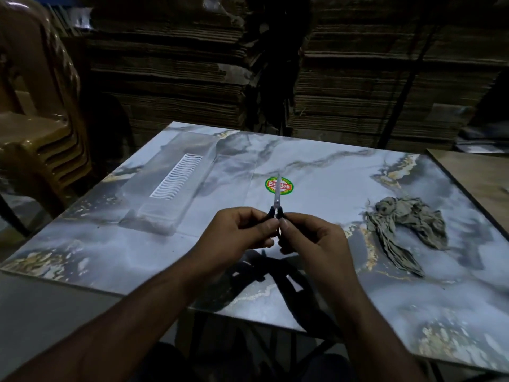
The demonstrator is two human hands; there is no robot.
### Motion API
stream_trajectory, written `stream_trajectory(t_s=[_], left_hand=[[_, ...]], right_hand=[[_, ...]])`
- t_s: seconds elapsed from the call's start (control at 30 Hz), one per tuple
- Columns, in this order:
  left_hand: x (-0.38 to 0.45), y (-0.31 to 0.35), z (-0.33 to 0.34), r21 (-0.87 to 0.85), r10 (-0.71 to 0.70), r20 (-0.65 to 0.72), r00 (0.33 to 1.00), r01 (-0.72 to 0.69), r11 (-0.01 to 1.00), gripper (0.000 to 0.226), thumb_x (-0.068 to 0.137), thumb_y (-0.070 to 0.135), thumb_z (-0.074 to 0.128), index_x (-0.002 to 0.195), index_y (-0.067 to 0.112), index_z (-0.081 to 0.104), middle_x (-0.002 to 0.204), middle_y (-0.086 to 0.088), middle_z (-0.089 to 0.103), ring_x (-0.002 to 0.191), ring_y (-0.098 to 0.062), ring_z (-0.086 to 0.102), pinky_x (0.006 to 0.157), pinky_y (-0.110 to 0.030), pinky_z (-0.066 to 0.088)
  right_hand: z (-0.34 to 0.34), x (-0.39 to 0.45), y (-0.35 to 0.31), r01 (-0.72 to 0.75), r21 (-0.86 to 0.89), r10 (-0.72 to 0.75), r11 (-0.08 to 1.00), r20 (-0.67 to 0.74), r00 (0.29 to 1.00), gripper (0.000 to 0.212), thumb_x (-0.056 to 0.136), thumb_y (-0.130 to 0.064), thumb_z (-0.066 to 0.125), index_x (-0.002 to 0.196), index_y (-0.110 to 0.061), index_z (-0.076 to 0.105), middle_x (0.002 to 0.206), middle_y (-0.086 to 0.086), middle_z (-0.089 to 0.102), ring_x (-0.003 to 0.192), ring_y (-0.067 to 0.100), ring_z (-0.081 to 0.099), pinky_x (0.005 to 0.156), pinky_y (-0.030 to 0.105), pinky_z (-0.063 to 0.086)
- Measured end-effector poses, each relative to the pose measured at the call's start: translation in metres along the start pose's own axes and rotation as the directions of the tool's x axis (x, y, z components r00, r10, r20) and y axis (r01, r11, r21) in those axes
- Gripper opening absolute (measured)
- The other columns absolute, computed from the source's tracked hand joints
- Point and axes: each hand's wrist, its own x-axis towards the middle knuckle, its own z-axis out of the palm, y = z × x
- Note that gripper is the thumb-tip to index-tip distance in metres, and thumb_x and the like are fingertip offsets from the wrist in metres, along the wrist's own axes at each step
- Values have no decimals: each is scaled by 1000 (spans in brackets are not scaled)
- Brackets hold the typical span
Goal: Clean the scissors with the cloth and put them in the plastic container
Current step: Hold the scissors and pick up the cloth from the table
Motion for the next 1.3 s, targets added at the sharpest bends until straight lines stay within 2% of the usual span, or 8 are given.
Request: stream_trajectory(t_s=[0.2,0.4,0.77,0.9,1.0,1.13,1.2,1.3], left_hand=[[-5,-13,16,-42,-76,30,997,77,996,15,96,19,72,89,6,75,66,-5,68,59,-18,63,66,-42,49],[-3,-16,29,-260,-44,-15,999,39,965,16,100,9,63,103,-5,69,96,-20,80,86,-31,78,77,-37,64],[28,-7,38,-359,-8,26,1000,17,933,19,97,10,66,107,-4,73,104,-24,79,99,-34,78,87,-32,63],[51,-3,38,-319,-22,-3,1000,20,948,15,97,10,68,105,-2,73,103,-28,77,92,-31,77,81,-29,63],[63,-5,34,-271,-36,2,999,35,962,12,98,9,67,103,0,73,103,-27,78,95,-35,79,81,-31,64],[65,-15,34,-288,-62,11,998,63,955,14,99,12,67,103,-1,73,99,-24,80,91,-31,79,84,-34,64],[63,-20,36,-318,-90,31,995,95,943,17,98,11,67,105,-4,71,103,-29,77,89,-32,79,79,-35,64],[59,-18,37,-292,-134,62,989,146,945,23,98,15,68,108,-6,69,105,-30,76,92,-41,78,77,-39,65]], right_hand=[[-11,-10,5,33,-54,-39,998,-123,992,16,102,-19,70,92,-16,82,76,3,77,66,10,70,60,25,55],[-17,-12,0,11,10,-10,1000,-141,990,11,98,-19,75,91,-14,82,79,3,81,70,9,74,63,22,55],[-36,15,-18,89,-157,-108,984,-119,987,8,96,-19,79,89,-15,78,76,-6,80,68,3,73,63,20,55],[-70,36,-21,147,-499,-223,854,-95,970,8,101,-28,73,97,-30,80,80,-23,76,77,0,72,74,19,56],[-130,60,-6,-69,-768,-264,636,-300,917,17,101,-22,68,115,-20,79,102,-5,80,90,17,74,86,37,61],[-195,82,19,-420,-809,-26,411,-471,882,53,101,-53,59,80,-6,71,78,15,74,79,35,73,72,37,55],[-206,90,25,-480,-799,81,362,-486,870,75,96,-73,53,74,-3,69,75,17,73,78,35,72,72,36,53],[-206,96,31,-470,-801,85,370,-474,876,70,92,-75,60,70,-10,69,70,12,71,70,33,71,72,40,60]])
